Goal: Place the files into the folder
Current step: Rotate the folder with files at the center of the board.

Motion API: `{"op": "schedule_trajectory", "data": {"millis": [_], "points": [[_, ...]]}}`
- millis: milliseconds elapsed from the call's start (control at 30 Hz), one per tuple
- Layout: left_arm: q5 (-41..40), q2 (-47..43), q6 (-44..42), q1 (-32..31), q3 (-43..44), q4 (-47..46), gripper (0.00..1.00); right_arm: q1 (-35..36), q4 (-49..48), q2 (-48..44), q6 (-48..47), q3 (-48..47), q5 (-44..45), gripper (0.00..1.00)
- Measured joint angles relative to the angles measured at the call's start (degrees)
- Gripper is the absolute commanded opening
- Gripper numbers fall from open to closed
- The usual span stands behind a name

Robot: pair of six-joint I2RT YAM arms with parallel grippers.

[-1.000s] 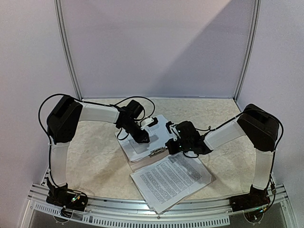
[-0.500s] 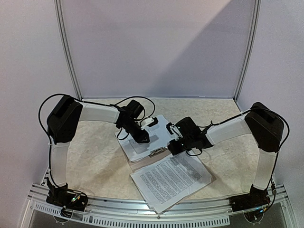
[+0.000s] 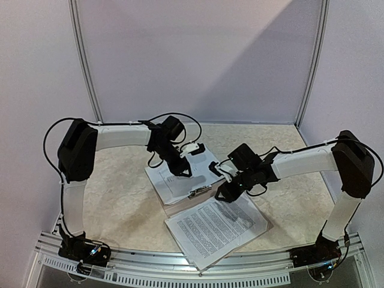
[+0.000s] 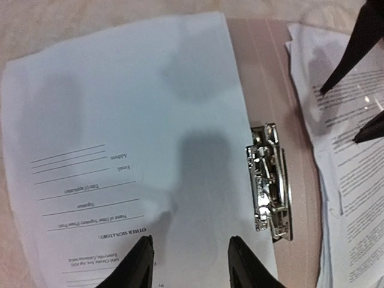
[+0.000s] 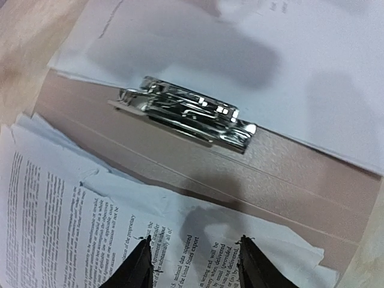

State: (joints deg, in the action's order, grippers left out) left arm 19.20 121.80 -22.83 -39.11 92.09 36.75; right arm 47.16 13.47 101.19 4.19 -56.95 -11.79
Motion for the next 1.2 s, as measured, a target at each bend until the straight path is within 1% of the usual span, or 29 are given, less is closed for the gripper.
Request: {"op": "schedule_trajectory", "data": {"millis": [133, 200, 267, 333, 467, 533, 633, 700, 800, 867, 967, 1000, 1100, 1200], "points": [[-0.13, -6.21, -2.84, 0.57, 0.50, 2.21, 0.53, 0.00, 0.74, 0.07, -10.54, -1.81, -2.56, 0.53], [-0.11, -9.99, -3.78, 1.38, 0.26, 3.06, 0.58, 0.00, 1.29, 0.90, -16.65, -4.59, -4.09, 0.53], [0.11, -14.49, -4.66, 3.17, -2.40, 2.91, 0.59, 0.00, 1.60, 2.36, -21.59, -7.85, -5.62, 0.53], [-0.24, -18.97, -6.03, 5.49, -7.45, 2.58, 0.60, 0.00, 1.73, 4.90, -26.10, -11.54, -7.34, 0.53], [-3.17, -27.85, -10.40, 9.38, -23.47, 2.32, 0.59, 0.22, 2.05, 10.62, -32.61, -15.76, -9.16, 0.54], [-4.46, -30.67, -12.66, 9.66, -31.47, 2.69, 0.59, 0.50, 2.82, 13.16, -35.12, -16.57, -9.57, 0.53], [-5.44, -32.72, -14.16, 9.53, -40.02, 2.32, 0.58, 1.07, 3.15, 16.31, -38.25, -17.29, -9.75, 0.53], [-6.08, -33.38, -14.62, 9.53, -44.13, 1.90, 0.59, 1.16, 3.23, 16.98, -39.12, -18.88, -9.77, 0.51], [-6.97, -33.48, -14.69, 9.53, -47.47, 0.87, 0.58, 1.31, 3.48, 19.43, -39.34, -21.75, -9.57, 0.48], [-7.23, -33.48, -14.67, 9.53, -47.76, 0.07, 0.58, 1.38, 3.80, 21.16, -38.80, -23.63, -8.46, 0.44], [-7.23, -33.51, -14.67, 9.53, -47.76, -1.57, 0.58, 1.55, 3.65, 22.18, -37.55, -25.31, -6.67, 0.30], [-7.26, -33.51, -14.67, 9.53, -47.76, -2.01, 0.58, 1.62, 3.43, 22.34, -37.27, -25.57, -5.64, 0.27], [-7.23, -33.51, -14.67, 9.55, -47.60, -2.75, 0.58, 1.95, 2.62, 23.06, -35.93, -27.15, -0.94, 0.25], [-7.21, -33.53, -14.62, 9.64, -47.08, -3.13, 0.58, 1.42, 2.56, 24.20, -31.98, -28.96, 3.65, 0.22]]}}
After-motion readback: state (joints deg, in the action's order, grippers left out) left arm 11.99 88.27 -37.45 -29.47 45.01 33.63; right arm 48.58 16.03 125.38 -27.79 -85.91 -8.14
